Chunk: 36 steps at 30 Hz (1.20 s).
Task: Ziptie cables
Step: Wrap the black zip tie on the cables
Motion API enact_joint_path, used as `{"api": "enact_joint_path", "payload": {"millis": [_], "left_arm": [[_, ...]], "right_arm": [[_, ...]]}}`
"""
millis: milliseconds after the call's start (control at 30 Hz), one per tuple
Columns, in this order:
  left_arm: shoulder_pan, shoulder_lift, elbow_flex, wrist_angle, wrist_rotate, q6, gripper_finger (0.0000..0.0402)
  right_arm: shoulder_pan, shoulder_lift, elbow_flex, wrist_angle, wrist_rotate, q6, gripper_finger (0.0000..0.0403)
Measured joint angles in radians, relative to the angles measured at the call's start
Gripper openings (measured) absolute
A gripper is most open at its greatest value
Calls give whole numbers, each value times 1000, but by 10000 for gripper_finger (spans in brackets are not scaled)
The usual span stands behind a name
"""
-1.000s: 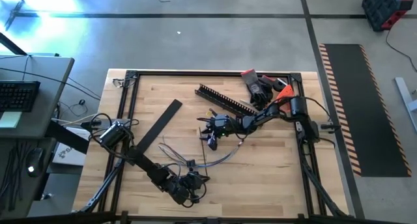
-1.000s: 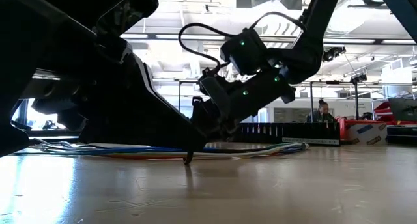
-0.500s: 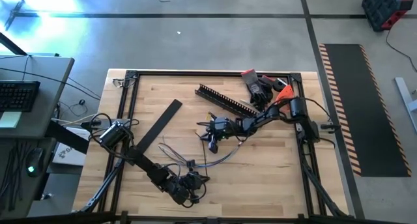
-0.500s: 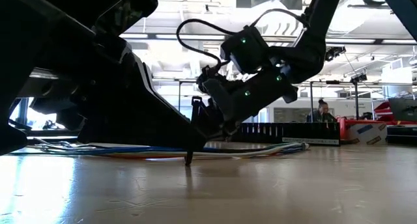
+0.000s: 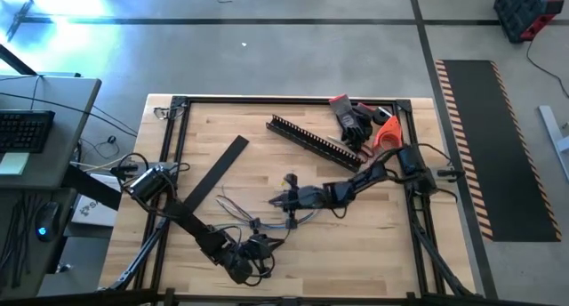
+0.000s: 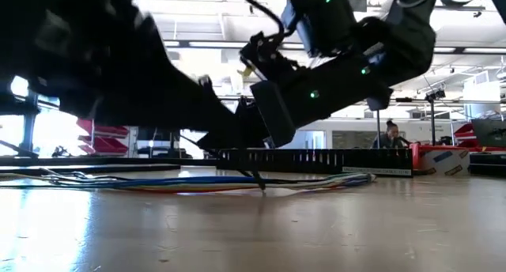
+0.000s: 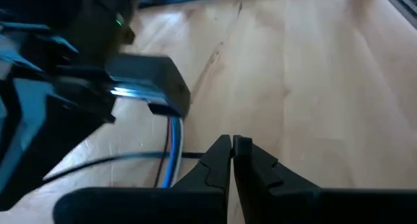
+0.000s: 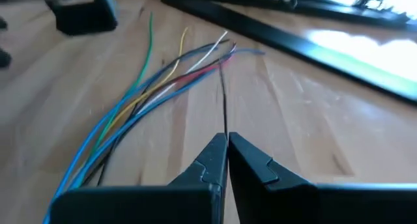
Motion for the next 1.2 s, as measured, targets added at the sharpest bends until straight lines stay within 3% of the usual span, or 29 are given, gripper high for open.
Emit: {"api": "enact_joint_path", "payload": {"millis": [533, 867, 1200], "left_arm": [[-6, -39, 0, -11, -2, 59, 0], [-2, -39, 0, -8, 24, 61, 0], [50, -39, 0, 86, 130, 147, 0]], "right_arm": [[174, -4, -11, 40, 324, -201, 0], [206, -179, -290, 155, 309, -98, 0], [312, -184, -298, 158, 376, -277, 0]]}}
